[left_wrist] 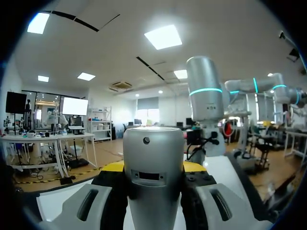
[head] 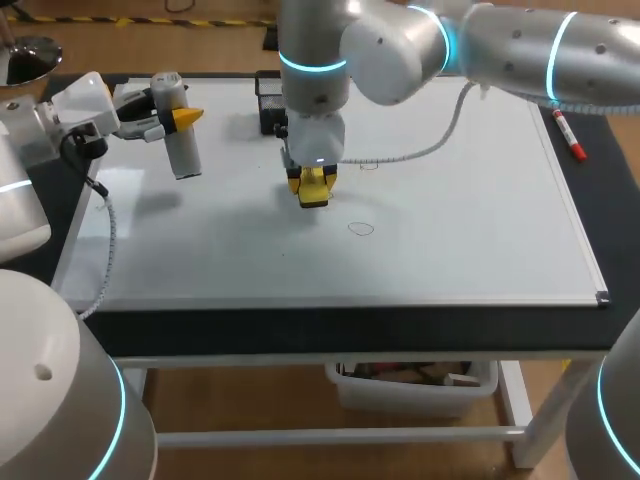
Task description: Pick up the inspection probe, press it on each red-marked spot on the whiteboard one by one, put down the probe, pick up the eraser, and wipe off all the red marks.
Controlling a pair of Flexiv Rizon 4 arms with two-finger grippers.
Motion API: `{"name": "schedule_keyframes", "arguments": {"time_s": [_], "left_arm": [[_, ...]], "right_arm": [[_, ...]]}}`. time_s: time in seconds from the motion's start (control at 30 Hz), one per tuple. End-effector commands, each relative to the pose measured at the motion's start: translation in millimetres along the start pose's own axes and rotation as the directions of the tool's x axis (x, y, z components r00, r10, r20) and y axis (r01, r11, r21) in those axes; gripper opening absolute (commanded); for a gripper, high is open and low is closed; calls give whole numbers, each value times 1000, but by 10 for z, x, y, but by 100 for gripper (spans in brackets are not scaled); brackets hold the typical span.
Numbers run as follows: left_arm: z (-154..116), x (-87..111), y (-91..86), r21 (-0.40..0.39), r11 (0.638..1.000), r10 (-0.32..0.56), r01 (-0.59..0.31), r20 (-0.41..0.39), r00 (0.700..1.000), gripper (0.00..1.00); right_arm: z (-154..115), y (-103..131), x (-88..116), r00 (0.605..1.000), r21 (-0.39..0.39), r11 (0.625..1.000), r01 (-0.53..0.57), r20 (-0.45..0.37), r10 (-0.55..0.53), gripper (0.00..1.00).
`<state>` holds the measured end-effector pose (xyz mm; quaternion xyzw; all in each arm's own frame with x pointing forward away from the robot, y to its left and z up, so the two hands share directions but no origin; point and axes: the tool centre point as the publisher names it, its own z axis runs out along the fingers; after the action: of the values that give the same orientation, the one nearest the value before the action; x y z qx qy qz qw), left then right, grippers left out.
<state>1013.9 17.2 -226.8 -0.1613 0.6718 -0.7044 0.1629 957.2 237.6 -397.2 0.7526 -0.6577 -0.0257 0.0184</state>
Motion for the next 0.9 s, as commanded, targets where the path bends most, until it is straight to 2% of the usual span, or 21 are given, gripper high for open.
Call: {"name": "schedule_keyframes", "arguments": {"time_s": [0.03, 0.53, 0.9], "left_arm": [[0, 3, 3, 4, 1000, 2, -2, 0, 1000, 0], [0, 3, 3, 4, 1000, 2, -2, 0, 1000, 0], [0, 3, 3, 4, 1000, 2, -2, 0, 1000, 0]], "right_arm": [[74, -1, -48, 1000, 0, 1000, 1, -7, -1, 0], [240, -74, -62, 1000, -40, 999, 7, -24, -8, 0], [299, -134, 74, 999, -58, 998, -38, -29, 36, 0]]}}
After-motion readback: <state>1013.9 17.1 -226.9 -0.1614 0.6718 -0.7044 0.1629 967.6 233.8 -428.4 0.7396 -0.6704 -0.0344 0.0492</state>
